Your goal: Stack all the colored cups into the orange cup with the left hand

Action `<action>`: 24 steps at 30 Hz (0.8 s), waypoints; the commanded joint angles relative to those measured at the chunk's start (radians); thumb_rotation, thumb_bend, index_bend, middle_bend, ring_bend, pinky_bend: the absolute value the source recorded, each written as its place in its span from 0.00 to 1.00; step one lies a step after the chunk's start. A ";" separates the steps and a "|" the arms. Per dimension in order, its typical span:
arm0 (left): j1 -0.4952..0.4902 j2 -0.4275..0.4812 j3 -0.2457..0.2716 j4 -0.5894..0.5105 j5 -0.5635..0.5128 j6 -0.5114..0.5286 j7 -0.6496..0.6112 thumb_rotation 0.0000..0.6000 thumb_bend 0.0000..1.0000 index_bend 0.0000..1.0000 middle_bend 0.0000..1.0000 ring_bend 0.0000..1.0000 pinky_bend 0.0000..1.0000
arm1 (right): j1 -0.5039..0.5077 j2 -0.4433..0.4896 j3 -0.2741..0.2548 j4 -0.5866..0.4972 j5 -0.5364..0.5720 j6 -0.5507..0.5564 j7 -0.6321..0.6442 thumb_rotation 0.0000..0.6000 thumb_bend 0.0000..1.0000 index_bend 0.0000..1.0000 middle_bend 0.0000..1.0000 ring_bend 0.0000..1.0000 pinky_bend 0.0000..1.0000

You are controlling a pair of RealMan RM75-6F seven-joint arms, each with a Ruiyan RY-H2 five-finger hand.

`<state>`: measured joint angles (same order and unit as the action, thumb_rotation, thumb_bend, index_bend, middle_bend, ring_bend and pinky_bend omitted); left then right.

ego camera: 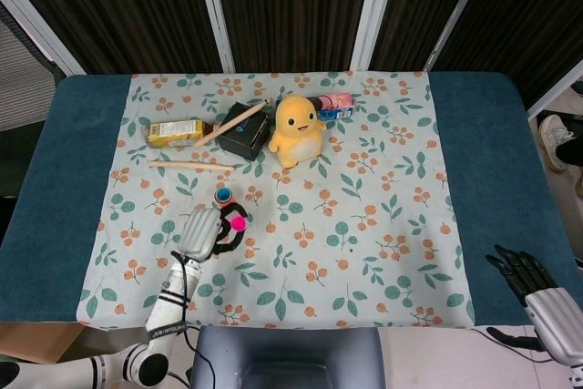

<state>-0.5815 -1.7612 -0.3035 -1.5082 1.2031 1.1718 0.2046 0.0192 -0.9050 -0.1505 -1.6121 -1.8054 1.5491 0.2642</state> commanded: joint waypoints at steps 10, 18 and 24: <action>-0.137 -0.123 -0.126 0.329 -0.078 -0.047 -0.057 1.00 0.45 0.67 1.00 1.00 1.00 | 0.006 -0.003 0.011 -0.010 0.032 -0.024 -0.016 1.00 0.12 0.00 0.00 0.00 0.00; -0.162 -0.159 -0.114 0.448 -0.092 -0.081 -0.104 1.00 0.45 0.66 1.00 1.00 1.00 | 0.005 0.001 0.019 -0.010 0.046 -0.022 -0.008 1.00 0.12 0.00 0.00 0.00 0.00; -0.157 -0.152 -0.086 0.456 -0.075 -0.078 -0.115 1.00 0.45 0.66 1.00 1.00 1.00 | 0.002 0.003 0.017 -0.009 0.040 -0.017 -0.005 1.00 0.12 0.00 0.00 0.00 0.00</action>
<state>-0.7393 -1.9140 -0.3913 -1.0540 1.1276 1.0938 0.0913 0.0226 -0.9028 -0.1334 -1.6219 -1.7638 1.5293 0.2575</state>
